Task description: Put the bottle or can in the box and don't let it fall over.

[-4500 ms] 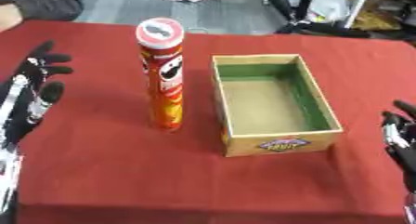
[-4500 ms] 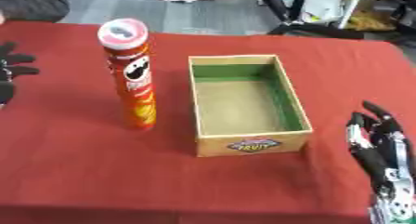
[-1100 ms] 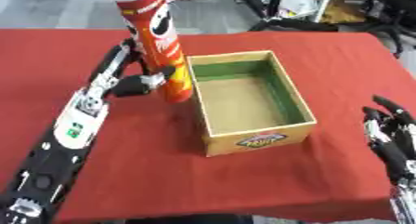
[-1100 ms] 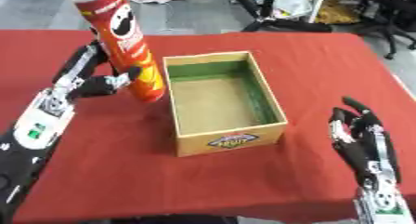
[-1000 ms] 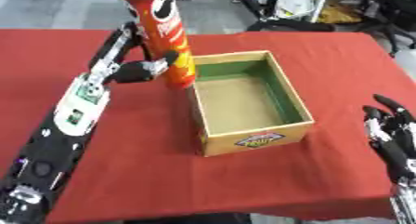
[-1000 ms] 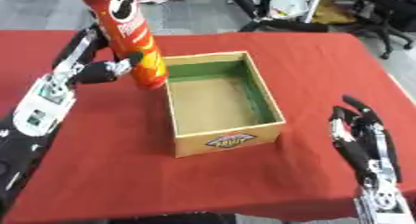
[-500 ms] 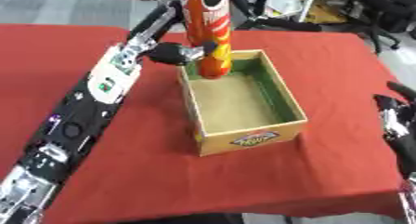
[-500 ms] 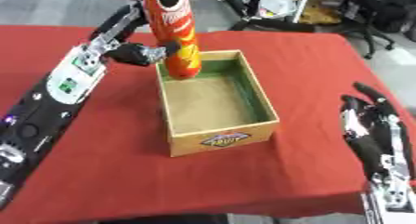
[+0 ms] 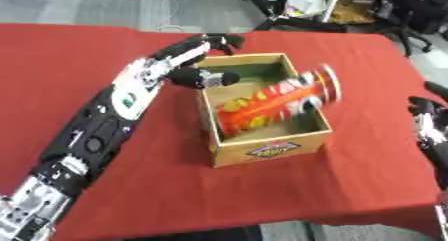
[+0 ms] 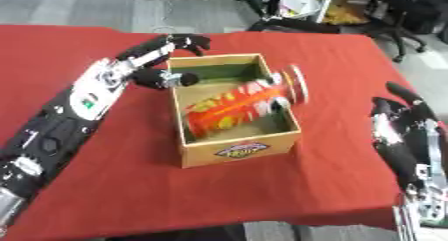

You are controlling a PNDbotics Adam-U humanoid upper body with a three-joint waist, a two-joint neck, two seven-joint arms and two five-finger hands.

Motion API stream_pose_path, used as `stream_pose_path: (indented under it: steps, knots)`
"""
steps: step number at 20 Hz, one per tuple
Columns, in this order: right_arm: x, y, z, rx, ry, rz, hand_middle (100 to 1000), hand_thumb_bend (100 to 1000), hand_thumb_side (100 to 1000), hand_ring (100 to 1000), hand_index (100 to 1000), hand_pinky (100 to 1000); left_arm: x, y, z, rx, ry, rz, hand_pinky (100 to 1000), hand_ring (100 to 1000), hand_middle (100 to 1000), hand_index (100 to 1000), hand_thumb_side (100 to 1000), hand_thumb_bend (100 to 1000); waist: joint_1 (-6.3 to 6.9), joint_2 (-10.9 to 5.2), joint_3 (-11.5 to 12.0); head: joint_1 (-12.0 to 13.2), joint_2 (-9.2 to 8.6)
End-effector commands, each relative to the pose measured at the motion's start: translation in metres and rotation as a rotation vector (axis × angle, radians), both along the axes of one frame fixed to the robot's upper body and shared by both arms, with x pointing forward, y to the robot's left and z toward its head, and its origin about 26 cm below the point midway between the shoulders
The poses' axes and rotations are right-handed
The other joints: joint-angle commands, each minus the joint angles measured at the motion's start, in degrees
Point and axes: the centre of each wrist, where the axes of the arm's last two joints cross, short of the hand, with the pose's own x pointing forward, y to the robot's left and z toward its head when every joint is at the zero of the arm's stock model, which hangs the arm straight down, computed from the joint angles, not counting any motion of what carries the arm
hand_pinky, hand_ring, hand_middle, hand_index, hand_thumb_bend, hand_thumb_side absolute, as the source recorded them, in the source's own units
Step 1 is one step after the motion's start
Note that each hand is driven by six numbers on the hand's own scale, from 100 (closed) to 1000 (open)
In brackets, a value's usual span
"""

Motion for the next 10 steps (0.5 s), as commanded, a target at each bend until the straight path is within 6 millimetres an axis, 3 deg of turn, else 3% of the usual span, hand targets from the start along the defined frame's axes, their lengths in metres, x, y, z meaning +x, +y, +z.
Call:
stream_pose_path:
  steps: [1, 5, 10]
  knots:
    - [0.001, -0.003, 0.009, -0.005, -0.033, 0.002, 839, 100, 308, 767, 797, 805, 0.002, -0.001, 0.013, -0.011, -0.040, 0.018, 913, 818, 829, 978, 916, 565, 0.10, -0.58, 0.1, -0.1, -0.16]
    - [0.001, -0.005, 0.008, -0.005, -0.030, -0.005, 840, 100, 309, 769, 797, 820, 0.001, 0.008, 0.015, -0.075, -0.026, 0.069, 908, 805, 811, 971, 890, 498, 0.16, -0.60, 0.5, -0.5, -0.16]
    - [-0.001, -0.012, 0.003, -0.007, -0.010, -0.031, 846, 100, 310, 774, 800, 837, -0.024, 0.050, 0.029, -0.269, -0.001, 0.161, 893, 783, 787, 957, 846, 405, 0.74, -0.69, 2.3, -1.5, -0.16]
